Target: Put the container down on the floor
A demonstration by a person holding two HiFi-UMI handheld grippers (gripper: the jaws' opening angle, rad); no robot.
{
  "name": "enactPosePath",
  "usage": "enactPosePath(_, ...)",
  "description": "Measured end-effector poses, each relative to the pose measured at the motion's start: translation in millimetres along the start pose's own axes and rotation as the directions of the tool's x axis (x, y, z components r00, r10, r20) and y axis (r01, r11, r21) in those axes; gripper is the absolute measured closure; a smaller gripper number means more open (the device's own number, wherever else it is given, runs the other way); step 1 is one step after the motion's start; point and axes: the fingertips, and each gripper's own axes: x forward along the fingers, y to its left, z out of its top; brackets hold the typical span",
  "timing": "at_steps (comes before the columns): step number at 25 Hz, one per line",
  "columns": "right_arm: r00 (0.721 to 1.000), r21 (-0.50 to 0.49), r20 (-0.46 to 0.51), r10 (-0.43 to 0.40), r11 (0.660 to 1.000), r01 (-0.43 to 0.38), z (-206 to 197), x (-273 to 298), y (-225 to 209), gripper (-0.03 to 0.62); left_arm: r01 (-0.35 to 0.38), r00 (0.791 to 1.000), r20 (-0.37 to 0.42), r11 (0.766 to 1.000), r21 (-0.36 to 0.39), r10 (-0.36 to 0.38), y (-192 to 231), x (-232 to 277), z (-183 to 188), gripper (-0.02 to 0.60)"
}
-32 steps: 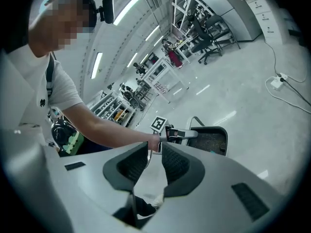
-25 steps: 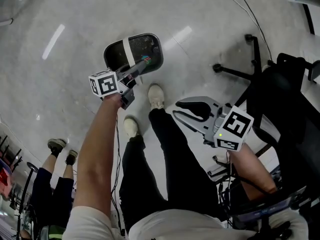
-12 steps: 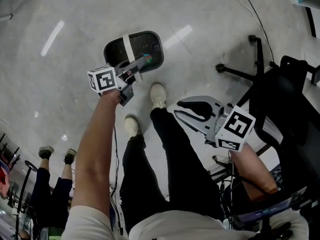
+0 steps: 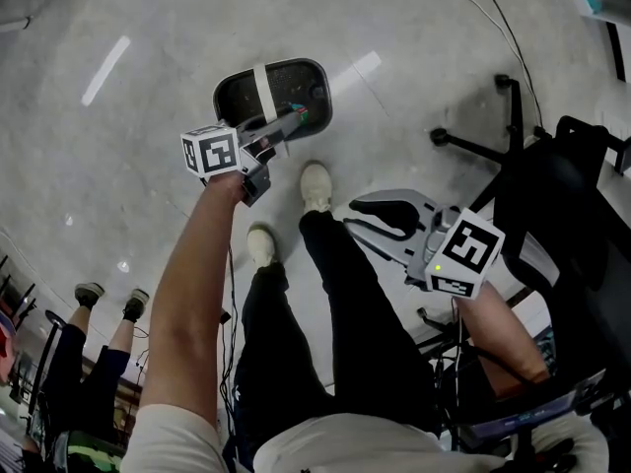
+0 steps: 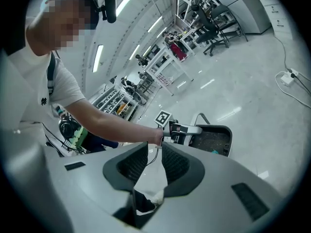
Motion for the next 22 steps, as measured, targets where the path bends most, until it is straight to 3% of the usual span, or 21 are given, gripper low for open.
enactPosePath(8,1.0,-0.009,-0.009,0.008,1.0,-0.008,4.5,1.3,7.6,0.508,-0.042,0.999,0.007,0.999,-0.009,0.042,-2.4,-21.2,-1.8,0.408)
enactPosePath(14,1.0,-0.032,-0.009,0.013,0.999,-0.013,11.4,5.6,15.6,0.508,-0.102,0.994,0.027,0.995,-0.021,0.103,-9.4,-55.3,-11.2,0.403)
enactPosePath(22,0.999,-0.061,-0.024,0.034,0.998,-0.035,51.4,0.3,59.3,0.529,-0.156,0.973,0.154,0.983,-0.101,0.17,-80.7,-132.0,-35.8,0.402)
